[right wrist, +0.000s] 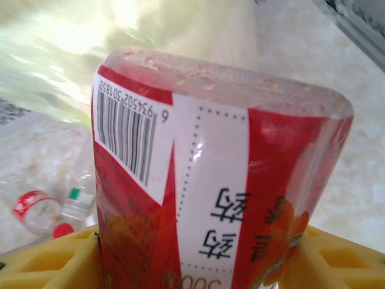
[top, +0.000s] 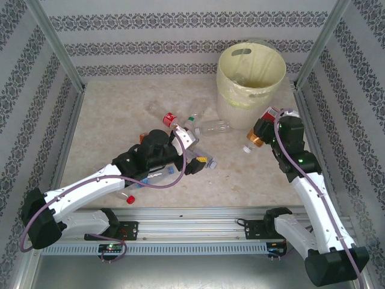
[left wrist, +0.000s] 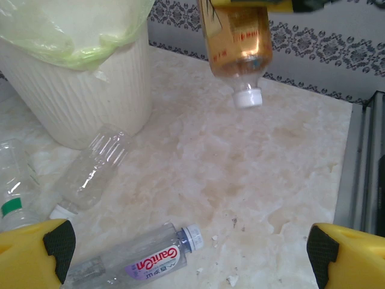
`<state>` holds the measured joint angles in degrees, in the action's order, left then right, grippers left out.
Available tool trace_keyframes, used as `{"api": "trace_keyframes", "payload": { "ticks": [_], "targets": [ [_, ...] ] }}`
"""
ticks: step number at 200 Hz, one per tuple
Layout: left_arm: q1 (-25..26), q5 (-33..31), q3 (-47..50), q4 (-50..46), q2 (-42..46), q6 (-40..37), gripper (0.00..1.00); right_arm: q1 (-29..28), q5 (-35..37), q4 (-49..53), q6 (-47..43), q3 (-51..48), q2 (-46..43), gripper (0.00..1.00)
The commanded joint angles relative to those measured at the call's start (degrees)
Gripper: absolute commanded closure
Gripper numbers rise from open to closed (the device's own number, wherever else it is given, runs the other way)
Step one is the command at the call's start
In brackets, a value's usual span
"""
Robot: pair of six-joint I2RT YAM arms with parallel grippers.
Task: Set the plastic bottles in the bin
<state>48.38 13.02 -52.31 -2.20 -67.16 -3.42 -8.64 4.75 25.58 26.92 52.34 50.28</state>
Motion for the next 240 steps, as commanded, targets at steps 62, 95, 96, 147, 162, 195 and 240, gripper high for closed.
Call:
{"api": "trace_keyframes", "payload": {
  "ticks": [62,95,96,147,162,195,240],
  "targets": [
    [0.6,1.4,-1.9,-0.3,-0.8,1.8,0.0,-4.1,0.4,2.6,-12.0,22.7,6.1,0.37],
    [0.7,1.2,-1.9,-0.4,-0.5,1.1,0.0,-3.9,1.7,3.5,-15.7,32.0,11.6,0.37],
    [0.7,1.2,-1.9,-0.4,-0.5,1.0,0.0,-3.9,1.7,3.6,-15.8,32.3,11.7,0.37],
    [0.7,0.4,-1.9,-0.5,0.2,0.2,0.0,-1.7,3.0,5.0,-18.0,46.0,21.7,0.37],
    [0.7,0.2,-1.8,-0.4,0.4,-0.2,0.0,-1.1,2.9,5.7,-18.5,50.2,25.5,0.37],
    [0.7,0.1,-1.7,-0.4,0.6,-0.6,0.0,0.0,3.3,8.7,-19.9,59.5,34.1,0.37],
    [0.7,-0.5,-1.5,-0.1,1.1,-0.5,0.0,1.4,2.5,14.9,-21.1,71.9,46.5,0.36]
  ]
}}
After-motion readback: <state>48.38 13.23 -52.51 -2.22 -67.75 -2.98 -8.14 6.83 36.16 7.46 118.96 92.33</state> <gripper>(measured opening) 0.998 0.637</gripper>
